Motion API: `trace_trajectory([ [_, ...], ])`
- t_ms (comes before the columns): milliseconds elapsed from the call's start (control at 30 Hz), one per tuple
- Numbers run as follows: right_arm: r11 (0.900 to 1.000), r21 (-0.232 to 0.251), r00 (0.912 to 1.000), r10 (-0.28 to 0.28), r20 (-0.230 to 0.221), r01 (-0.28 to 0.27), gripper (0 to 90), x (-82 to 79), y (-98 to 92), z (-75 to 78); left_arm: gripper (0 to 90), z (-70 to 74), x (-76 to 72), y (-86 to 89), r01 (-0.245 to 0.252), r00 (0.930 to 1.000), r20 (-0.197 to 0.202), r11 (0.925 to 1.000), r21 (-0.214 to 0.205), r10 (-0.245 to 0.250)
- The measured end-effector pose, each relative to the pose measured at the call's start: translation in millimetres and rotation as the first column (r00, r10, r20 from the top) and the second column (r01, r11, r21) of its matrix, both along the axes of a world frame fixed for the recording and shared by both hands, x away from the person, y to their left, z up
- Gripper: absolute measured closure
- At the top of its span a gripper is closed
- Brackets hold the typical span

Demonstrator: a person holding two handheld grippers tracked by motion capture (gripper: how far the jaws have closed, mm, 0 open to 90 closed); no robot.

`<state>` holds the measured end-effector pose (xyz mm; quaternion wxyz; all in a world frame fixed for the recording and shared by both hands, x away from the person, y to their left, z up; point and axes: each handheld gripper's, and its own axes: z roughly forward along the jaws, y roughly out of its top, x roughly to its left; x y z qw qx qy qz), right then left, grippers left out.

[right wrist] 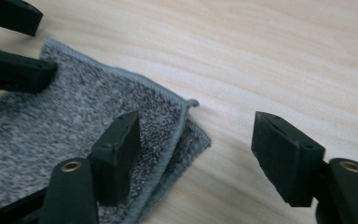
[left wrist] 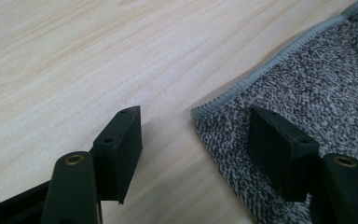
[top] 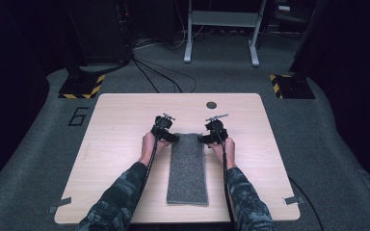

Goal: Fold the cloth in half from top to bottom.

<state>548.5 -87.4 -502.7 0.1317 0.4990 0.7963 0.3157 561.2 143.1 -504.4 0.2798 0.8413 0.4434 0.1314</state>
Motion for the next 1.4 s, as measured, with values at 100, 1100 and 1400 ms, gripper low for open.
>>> trace_trajectory([
  [100, 0.9999, 0.009, 0.9996, -0.010, -0.027, 0.011, 38.1, 4.8, -1.7, -3.6, 39.8, -0.2, -2.1, -2.0, 0.014, 0.9997, 0.017, 0.9999, 0.009, -0.015],
  [1100, 0.9950, 0.005, 0.9943, 0.100, -0.037, -0.100, 85.9, 6.6, 3.6, -3.1, 86.0, -3.6, -10.9, -3.1, 0.033, 0.9981, 0.054, 0.9979, -0.056, -0.030],
  [1400, 0.9942, -0.051, 0.9952, 0.095, 0.021, -0.094, 86.4, 0.1, 8.6, -3.3, 87.6, -2.9, -14.9, -2.3, 0.037, 0.9980, 0.053, 0.9978, -0.056, -0.034],
])
